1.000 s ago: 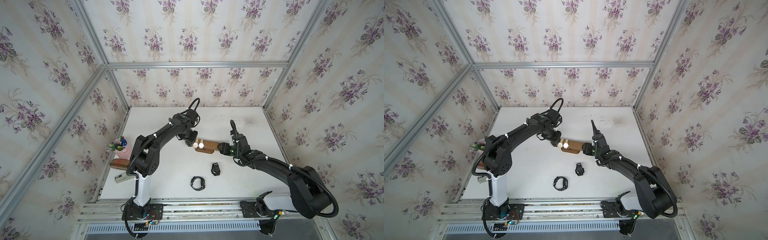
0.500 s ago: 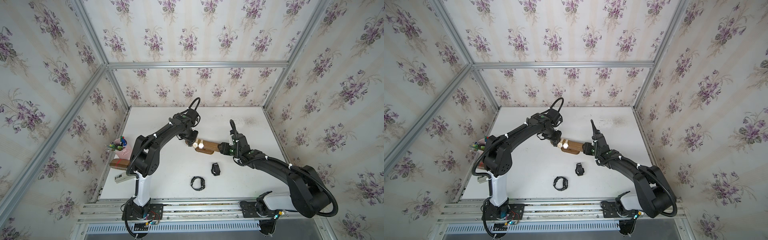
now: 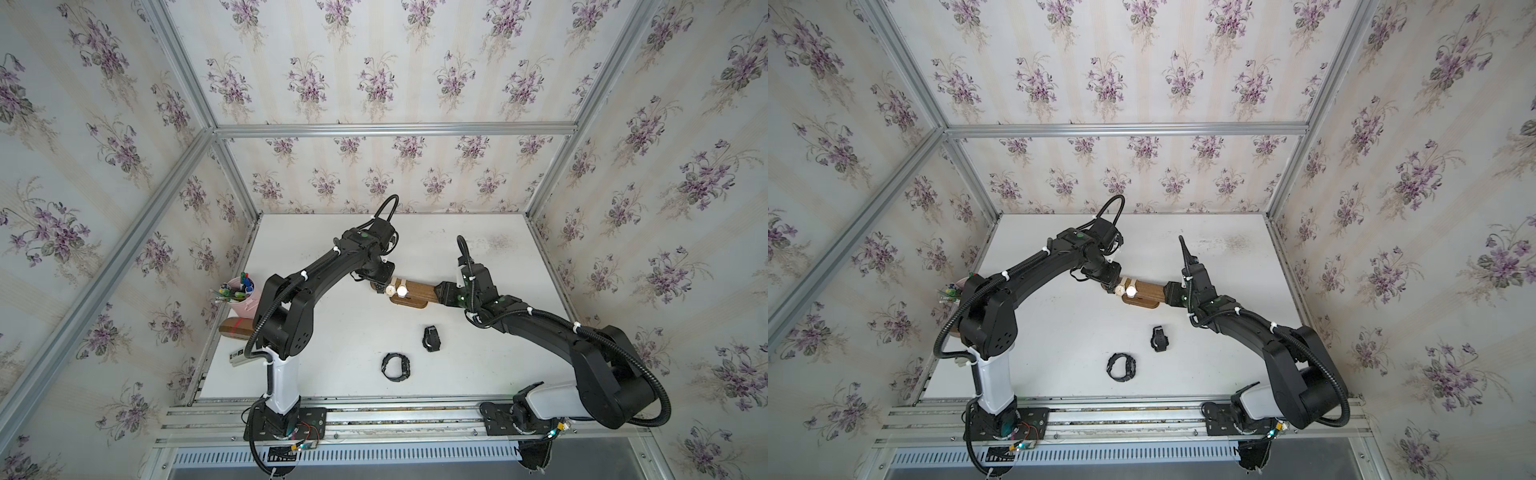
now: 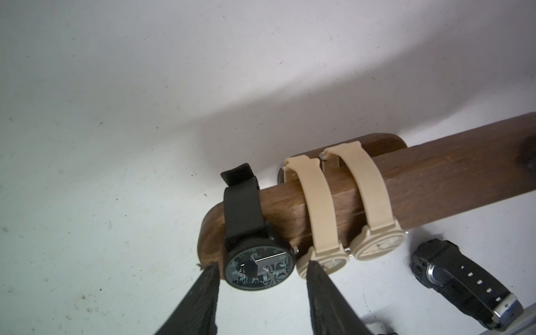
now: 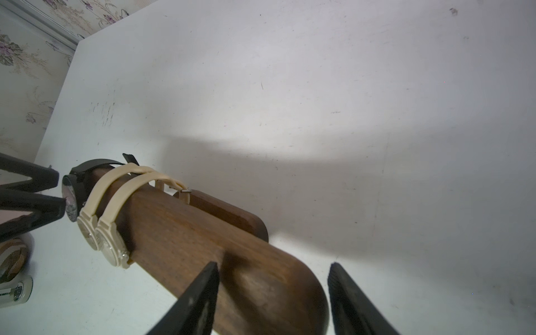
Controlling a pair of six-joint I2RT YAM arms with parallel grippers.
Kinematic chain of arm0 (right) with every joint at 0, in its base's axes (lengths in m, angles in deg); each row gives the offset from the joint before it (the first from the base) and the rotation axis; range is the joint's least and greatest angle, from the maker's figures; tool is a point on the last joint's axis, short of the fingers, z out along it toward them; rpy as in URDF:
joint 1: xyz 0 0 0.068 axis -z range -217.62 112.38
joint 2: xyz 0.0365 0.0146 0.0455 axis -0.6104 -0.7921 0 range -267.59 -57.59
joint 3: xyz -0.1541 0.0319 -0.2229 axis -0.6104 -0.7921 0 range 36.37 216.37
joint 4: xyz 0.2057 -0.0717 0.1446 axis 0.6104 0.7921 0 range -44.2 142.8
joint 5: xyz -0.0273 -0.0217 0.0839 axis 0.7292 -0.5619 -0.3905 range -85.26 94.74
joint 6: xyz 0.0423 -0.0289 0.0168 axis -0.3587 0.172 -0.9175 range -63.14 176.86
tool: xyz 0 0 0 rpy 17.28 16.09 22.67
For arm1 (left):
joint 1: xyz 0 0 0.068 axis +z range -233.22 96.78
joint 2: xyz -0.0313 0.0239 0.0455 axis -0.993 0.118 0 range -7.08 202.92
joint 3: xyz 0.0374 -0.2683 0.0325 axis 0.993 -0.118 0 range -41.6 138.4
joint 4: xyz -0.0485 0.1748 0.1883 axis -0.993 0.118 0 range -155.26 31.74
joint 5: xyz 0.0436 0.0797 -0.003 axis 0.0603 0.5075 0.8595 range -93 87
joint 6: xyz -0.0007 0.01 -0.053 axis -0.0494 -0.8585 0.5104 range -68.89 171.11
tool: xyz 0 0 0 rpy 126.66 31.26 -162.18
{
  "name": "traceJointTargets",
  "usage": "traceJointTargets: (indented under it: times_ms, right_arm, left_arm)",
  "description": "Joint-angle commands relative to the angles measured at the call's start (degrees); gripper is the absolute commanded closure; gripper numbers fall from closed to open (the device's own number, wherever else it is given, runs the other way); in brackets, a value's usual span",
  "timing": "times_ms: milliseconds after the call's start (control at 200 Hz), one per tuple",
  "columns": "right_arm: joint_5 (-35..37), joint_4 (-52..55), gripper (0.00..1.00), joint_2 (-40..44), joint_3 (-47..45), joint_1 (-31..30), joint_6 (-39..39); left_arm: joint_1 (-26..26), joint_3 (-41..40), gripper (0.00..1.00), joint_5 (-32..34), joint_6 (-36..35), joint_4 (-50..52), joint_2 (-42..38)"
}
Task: Place watch on stand
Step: Place the watch on the stand.
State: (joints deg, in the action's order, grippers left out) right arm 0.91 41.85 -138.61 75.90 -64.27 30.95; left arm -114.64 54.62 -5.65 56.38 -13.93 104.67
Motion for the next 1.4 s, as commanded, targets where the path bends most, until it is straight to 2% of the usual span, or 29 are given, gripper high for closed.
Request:
traceJointTargets:
  times_ms: [0, 265, 350, 390, 495, 769, 784, 839, 1264, 1394]
  right_arm:
    - [0.67, -0.36, 0.39, -1.05, 1.16, 0.04, 1.65]
    - [1.52, 0.4, 0.37, -2.14, 3.51, 0.66, 3.06]
    - [1.56, 0.84, 0.35, -1.38, 3.54, 0.72, 3.15]
    - [1.38, 0.95, 0.34, -1.1, 3.41, 0.73, 3.07]
    - [0.5, 0.96, 0.33, -0.17, 2.63, 0.67, 2.5]
    - [0.23, 0.98, 0.33, 2.15, 0.31, 0.51, 1.48]
    - [0.3, 0.96, 0.33, 2.24, 0.21, 0.5, 1.48]
    - [0.31, 1.01, 0.34, 2.43, -0.04, 0.47, 1.41]
    - [0.91, 1.11, 0.34, 2.17, 0.19, 0.54, 1.74]
    - [1.61, 1.99, 0.33, 3.07, 0.4, 0.5, 1.91]
  left_arm:
    - [0.14, -0.49, 0.49, -0.06, -0.25, -1.82, -0.65]
    - [0.96, -2.59, 0.49, 0.36, 1.66, -4.15, -1.93]
    - [1.56, -4.22, 0.46, 1.59, 2.75, -5.93, -3.16]
    - [1.79, -4.66, 0.4, 1.3, 2.92, -6.46, -3.38]
    - [1.91, -3.74, 0.39, 0.03, 2.55, -5.86, -2.2]
    - [1.89, -2.1, 0.44, -3.53, 2.88, -6.39, 0.37]
    - [1.89, -2.02, 0.48, -3.62, 2.81, -6.35, 0.51]
    - [1.81, -1.75, 0.5, -3.93, 2.7, -6.09, 0.83]
    - [1.67, -1.87, 0.54, -6.2, 2.02, -6.76, 0.14]
    - [1.58, -2.05, 0.52, -2.79, 2.81, -5.95, -0.58]
